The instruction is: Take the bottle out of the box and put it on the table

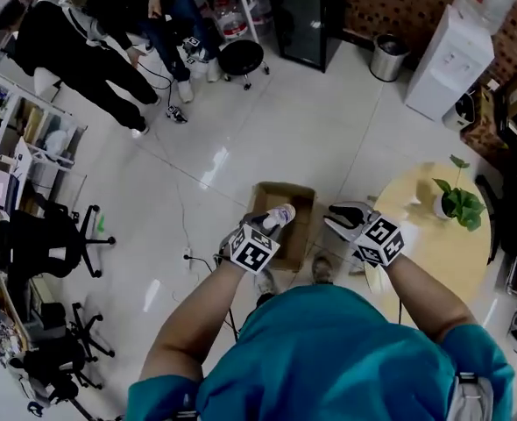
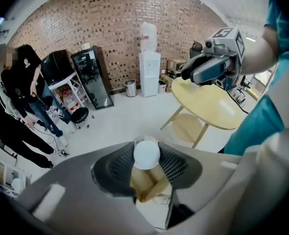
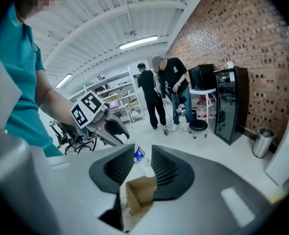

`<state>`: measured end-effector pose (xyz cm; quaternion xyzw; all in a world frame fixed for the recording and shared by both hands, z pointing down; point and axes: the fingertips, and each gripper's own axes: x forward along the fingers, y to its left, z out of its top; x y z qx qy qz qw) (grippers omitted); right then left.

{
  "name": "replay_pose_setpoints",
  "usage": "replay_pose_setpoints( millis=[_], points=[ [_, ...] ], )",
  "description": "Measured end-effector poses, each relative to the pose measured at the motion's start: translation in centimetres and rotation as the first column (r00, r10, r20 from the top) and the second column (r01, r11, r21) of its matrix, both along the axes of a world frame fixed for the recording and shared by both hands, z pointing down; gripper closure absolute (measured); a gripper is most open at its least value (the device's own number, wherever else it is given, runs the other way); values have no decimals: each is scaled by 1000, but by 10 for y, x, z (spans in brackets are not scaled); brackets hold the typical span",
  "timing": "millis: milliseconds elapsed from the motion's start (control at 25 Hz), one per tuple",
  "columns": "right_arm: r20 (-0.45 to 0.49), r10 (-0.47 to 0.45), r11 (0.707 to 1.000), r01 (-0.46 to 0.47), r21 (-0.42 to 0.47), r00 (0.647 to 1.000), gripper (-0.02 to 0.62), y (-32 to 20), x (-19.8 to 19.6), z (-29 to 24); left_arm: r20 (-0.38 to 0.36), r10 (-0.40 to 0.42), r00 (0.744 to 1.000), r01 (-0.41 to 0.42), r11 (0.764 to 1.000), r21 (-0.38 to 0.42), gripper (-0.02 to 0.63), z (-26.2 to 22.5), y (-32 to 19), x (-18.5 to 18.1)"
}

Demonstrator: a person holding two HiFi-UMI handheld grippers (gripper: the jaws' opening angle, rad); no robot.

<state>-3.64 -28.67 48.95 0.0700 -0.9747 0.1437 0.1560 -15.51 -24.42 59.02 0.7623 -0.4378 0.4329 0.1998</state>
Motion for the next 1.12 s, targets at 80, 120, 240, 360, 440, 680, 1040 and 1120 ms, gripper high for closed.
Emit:
replay_pose_setpoints(
  millis=[80,120,240,360,440,680,1040,1120],
  points=[
    [8,-6,1000,6,8,1000,489,12,19,-17,-10,4,1000,-3,999,48,454,-29,8,15],
    [12,3,1000,-3,8,1000,489,16,26,-25,-13,10,1000,-9,997,74,454,-44,10,20],
    [5,53,998,-53,14,999,494,30,39,-46,-30,58,998,-53,990,129,455,-82,17,30],
    [-21,121,992,-120,44,992,492,52,42,-67,-67,142,988,-130,978,164,456,-114,31,38],
    [-32,174,983,-172,67,984,492,75,36,-89,-83,208,975,-191,964,184,456,-137,50,38],
    [-25,340,934,-335,124,940,491,158,33,-135,-110,383,917,-347,903,253,456,-193,112,40],
    [55,518,841,-520,147,854,489,251,162,-180,-109,537,837,-479,814,330,456,-270,180,161],
    [80,524,832,-530,165,848,491,272,210,-188,-99,548,831,-490,804,337,456,-279,199,207]
  ],
)
